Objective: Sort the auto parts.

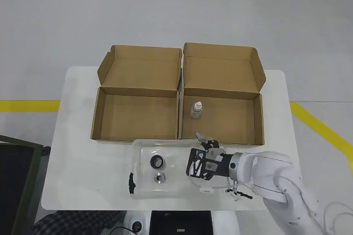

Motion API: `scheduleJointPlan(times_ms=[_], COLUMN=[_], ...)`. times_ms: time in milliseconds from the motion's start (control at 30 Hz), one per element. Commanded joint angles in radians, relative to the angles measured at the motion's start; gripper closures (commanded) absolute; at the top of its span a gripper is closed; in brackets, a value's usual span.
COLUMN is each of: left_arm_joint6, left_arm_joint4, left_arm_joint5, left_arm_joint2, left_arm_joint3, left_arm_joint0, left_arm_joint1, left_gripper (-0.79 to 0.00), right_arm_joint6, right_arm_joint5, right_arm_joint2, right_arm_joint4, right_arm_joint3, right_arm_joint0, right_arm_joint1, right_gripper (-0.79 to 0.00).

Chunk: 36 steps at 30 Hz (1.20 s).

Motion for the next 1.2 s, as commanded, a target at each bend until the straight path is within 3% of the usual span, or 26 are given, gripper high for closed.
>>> scheduleJointPlan(times_ms=[0, 267, 767, 933, 1167], left_arm_joint6=[0.000, 0.000, 0.000, 0.000, 0.000], left_arm_joint4=[0.000, 0.000, 0.000, 0.000, 0.000], left_arm_joint5=[0.000, 0.000, 0.000, 0.000, 0.000], left_arm_joint2=[0.000, 0.000, 0.000, 0.000, 0.000], left_arm_joint3=[0.000, 0.000, 0.000, 0.000, 0.000], left_arm_joint0=[0.000, 0.000, 0.000, 0.000, 0.000], left_arm_joint1=[0.000, 0.000, 0.000, 0.000, 0.000], left_gripper=[-0.785, -0.785, -0.785, -0.785, -0.785], right_arm_joint6=[0.021, 0.123, 0.162, 0.165, 0.163], right_arm_joint5=[-0.005, -0.020, 0.010, 0.012, 0.018], right_arm_joint2=[-0.013, -0.078, -0.153, -0.171, -0.198], right_arm_joint4=[-0.003, -0.023, -0.061, -0.072, -0.074], right_arm_joint3=[0.002, 0.005, 0.085, 0.095, 0.128], right_arm_joint0=[0.002, 0.019, 0.058, 0.058, 0.067], right_arm_joint1=[0.002, 0.008, 0.015, 0.019, 0.021], right_gripper=[-0.785, -0.785, -0.785, -0.646, -0.610])
